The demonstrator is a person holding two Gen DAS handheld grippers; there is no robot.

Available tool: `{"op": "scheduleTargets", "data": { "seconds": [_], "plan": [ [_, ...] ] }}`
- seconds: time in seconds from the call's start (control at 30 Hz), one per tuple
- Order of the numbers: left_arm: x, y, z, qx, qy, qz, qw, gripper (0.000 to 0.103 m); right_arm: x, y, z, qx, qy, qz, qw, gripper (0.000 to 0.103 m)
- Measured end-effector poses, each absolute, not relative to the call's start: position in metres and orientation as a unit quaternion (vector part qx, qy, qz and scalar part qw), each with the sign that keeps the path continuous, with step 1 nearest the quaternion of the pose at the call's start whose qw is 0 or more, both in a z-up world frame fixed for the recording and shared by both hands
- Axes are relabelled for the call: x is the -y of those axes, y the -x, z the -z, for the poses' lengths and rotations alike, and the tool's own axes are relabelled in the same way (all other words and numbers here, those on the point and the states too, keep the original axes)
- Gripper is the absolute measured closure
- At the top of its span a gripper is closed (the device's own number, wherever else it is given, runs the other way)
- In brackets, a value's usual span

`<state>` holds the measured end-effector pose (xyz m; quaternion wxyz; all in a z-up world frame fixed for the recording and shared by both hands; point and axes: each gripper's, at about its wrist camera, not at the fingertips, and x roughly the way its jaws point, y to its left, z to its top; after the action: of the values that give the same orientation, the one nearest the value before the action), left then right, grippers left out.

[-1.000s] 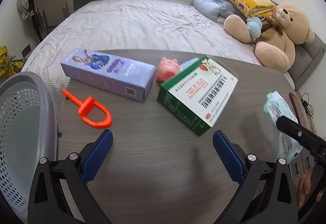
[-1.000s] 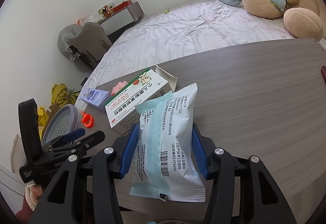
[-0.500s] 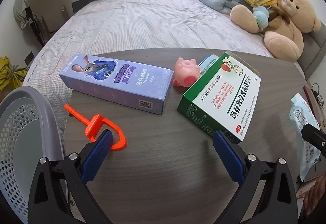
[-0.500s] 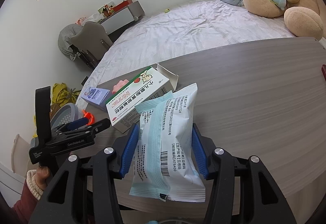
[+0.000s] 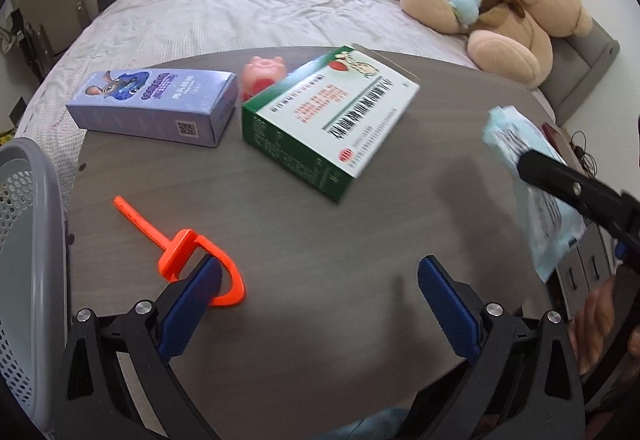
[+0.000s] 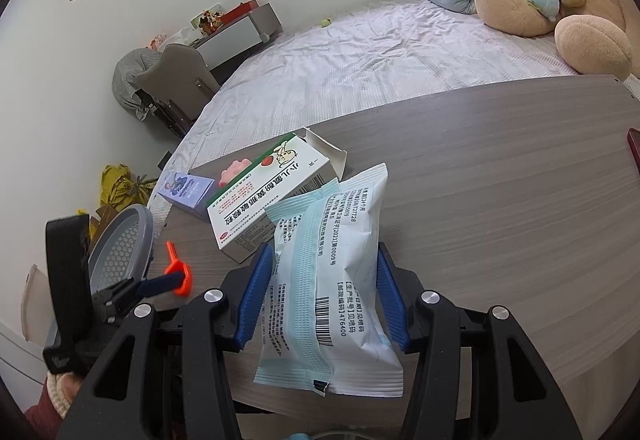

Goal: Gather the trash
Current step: 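Move the left tool to the orange clip and grasp it while the right tool holds the packet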

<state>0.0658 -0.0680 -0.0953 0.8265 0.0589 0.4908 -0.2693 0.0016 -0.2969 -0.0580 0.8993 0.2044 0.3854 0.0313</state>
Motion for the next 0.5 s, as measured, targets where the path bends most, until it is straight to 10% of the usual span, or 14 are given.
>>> {"op": "scheduleTargets", "data": {
  "seconds": [0.5],
  "plan": [
    [0.037,-0.069,0.079,-0.484,-0.06,0.094,0.868,0.006,0.29,0.004,0.059,-0.386,-0.194,-0.039,0.901,0.053]
  ]
}}
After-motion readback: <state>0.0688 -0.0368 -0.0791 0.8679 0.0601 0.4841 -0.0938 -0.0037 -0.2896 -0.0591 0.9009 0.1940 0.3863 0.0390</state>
